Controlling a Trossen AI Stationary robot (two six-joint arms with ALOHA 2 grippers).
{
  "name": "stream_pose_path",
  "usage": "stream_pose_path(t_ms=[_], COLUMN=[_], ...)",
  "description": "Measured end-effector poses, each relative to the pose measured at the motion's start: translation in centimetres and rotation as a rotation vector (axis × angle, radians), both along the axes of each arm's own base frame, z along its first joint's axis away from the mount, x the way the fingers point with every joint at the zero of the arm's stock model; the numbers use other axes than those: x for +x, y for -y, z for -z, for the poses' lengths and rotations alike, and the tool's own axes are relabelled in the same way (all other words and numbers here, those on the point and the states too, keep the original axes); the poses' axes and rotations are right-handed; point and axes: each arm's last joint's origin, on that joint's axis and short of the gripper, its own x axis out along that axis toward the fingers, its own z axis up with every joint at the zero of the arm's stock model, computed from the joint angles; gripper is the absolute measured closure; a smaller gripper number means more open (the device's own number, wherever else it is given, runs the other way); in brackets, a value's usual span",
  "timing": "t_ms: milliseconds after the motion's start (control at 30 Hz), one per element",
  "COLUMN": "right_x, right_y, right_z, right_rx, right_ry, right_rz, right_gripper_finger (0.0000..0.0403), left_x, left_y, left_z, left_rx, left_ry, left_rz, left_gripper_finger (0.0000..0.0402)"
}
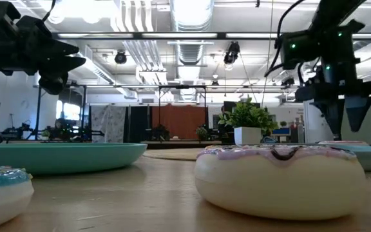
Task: Pick & Place donuts
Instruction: Put the large pink donut on the light blue plate
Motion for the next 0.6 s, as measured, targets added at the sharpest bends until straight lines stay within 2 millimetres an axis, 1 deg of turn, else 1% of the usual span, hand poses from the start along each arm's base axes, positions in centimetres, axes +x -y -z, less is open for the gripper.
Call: stream_pose_path(t_ms=[67,167,333,500,600], right_x=[-0.1,-0.4,-0.9,-0.3,0.2], right_y=[0.6,1.3,1.8,2.1,2.4], right_z=[0.4,1.2,3.0,3.8,4.0], right_rx=[0.032,0.055,0.14,0.131,0.125], right_ry=[0.014,-0.01,-0.034,0.007,0.027], right_rz=[-0.036,-0.076,-0.137,-0.163,-0.186], right_gripper_finger=[0.0167,0.0167,0.0168,0.0169,0.0178], left_x=[0.0,0.0,0.0,0.0,0.0], left_y=[0.0,0.0,0.0,0.0,0.0], left_z=[0.0,0.0,0.0,0.0,0.0], left_rx=[0.0,0.0,0.0,0.0,0.0], left_ry=[0.0,0.0,0.001,0.0,0.0], left_rz=[0.0,0.0,0.0,0.0,0.0], left_gripper_finger=[0.0291,0.0291,0.0291,0.0291,0.0291])
